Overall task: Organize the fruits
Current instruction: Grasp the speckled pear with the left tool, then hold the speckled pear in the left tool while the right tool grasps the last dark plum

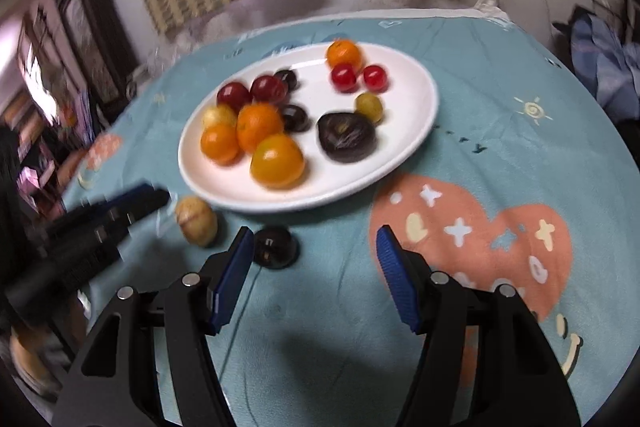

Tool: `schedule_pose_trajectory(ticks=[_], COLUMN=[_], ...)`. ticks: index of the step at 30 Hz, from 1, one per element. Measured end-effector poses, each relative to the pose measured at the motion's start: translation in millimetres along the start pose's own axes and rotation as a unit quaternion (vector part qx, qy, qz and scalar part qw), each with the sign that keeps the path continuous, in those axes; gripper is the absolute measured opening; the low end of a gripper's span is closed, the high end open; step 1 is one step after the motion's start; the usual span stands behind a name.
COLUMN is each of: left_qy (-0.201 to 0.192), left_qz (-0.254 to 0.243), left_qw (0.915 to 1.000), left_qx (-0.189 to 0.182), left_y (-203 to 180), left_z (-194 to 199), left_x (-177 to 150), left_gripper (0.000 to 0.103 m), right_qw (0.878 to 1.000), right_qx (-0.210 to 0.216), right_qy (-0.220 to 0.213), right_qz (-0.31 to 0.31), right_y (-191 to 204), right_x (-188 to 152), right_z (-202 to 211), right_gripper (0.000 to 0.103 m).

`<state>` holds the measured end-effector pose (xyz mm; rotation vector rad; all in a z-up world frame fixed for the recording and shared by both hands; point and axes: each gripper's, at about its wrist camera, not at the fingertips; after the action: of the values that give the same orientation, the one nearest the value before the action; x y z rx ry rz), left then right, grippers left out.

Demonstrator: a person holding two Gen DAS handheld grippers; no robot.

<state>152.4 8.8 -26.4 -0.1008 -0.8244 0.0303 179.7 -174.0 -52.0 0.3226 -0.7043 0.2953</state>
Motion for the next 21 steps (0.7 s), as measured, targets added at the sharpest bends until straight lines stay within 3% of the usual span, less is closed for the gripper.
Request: schedule_pose_trajectory(ticks=[4, 7, 8, 10, 14, 16, 21], left_qy=[0.016, 0.002, -0.006, -0.021, -0.016, -0.013, -0.01], left_qz=[0.001, -0.008, -0.015, -0.025, -0.016, -0.016, -0.036], left_qw=[0.9998, 0.9998, 0.9997, 0.9995, 0.9997, 0.9997, 0.9987], left_qx=[-0.008, -0.019, -0.02, -0.002, -0.008, -0.016, -0.034], left_y=[-1.0, -7.2, -11.2, -15.3, -11.7, -12.3, -22.5], left_z=[-6.1, -0.3, 3.4, 9.2, 9.0, 8.7, 10.9], left_x=[-4.1, -4.7, -3.6, -3.6, -2.6, -3.2, -6.5], left_gripper=[0.028, 0.032, 0.046, 0.064, 0.064, 0.064, 0.068], right_qw=[0.998, 0.998, 0.998, 0.998, 0.998, 0.998, 0.998], right_qx=[-0.023, -0.029, -0.028, -0.019, 0.004, 0.015, 0.012], right_qy=[0.008, 0.009, 0.009, 0.015, 0.021, 0.018, 0.023], right_qz=[0.055, 0.063, 0.062, 0.06, 0.055, 0.054, 0.054], right_y=[20.5, 21.1, 20.2, 19.5, 19.1, 21.4, 17.8], right_x=[-7.4, -9.1, -8.8, -6.9, -3.0, -2.8, -3.6], right_z=[-10.5, -14.9, -16.8, -20.4, -24.6, -23.7, -16.0], right_gripper=[0.063, 0.063, 0.063, 0.049, 0.042, 0.031, 0.031])
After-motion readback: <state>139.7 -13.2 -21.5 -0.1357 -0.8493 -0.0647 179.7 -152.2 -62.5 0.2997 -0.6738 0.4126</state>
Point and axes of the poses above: each gripper's, at about its wrist camera, not at the fingertips, and z roughly against the way its jaws point, y to its left, x to its top, and after that the axes turned 2 degrees about x, right-handed
